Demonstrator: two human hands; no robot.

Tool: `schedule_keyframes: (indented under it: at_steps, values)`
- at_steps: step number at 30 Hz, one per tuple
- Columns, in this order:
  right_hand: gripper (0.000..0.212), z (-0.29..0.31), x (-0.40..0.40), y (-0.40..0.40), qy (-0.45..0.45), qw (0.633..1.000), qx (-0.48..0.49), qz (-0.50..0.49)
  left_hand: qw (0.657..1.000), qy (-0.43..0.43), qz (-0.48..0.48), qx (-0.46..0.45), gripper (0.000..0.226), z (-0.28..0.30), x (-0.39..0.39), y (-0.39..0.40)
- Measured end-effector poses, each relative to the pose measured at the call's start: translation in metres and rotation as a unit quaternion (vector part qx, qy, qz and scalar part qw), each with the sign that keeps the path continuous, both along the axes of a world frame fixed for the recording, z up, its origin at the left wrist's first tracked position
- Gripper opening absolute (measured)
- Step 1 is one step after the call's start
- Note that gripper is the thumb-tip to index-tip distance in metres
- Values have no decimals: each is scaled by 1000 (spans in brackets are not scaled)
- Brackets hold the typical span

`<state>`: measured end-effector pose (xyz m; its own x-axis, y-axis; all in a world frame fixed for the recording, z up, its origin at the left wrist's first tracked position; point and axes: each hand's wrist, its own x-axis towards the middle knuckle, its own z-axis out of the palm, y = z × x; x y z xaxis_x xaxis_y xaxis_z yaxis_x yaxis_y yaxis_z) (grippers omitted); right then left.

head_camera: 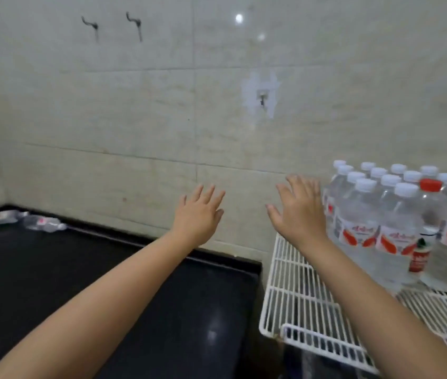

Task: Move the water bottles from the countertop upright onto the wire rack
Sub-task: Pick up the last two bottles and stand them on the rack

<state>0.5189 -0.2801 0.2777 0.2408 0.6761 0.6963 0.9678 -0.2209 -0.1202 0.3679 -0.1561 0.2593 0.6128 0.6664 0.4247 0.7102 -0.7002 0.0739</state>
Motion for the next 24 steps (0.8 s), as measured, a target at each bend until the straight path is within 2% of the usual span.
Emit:
schedule_keyframes:
  at_steps: [7,14,20,22,24]
  values:
    - [48,-45,-207,103,-40,986,-103,125,984,58,167,-7,47,-46,-238,32]
    - [47,-105,-430,183,-23,954,-176,243,941,90,316,-82,47,-98,-464,42]
    - [50,-142,-535,246,-29,926,-248,284,904,74,398,-133,48,-129,-569,81]
    - [50,-156,-574,295,-31,922,-247,296,892,52,424,-146,49,-146,-606,121]
    - [48,-160,-576,308,-24,919,-266,289,894,54,414,-163,49,-153,-611,136]
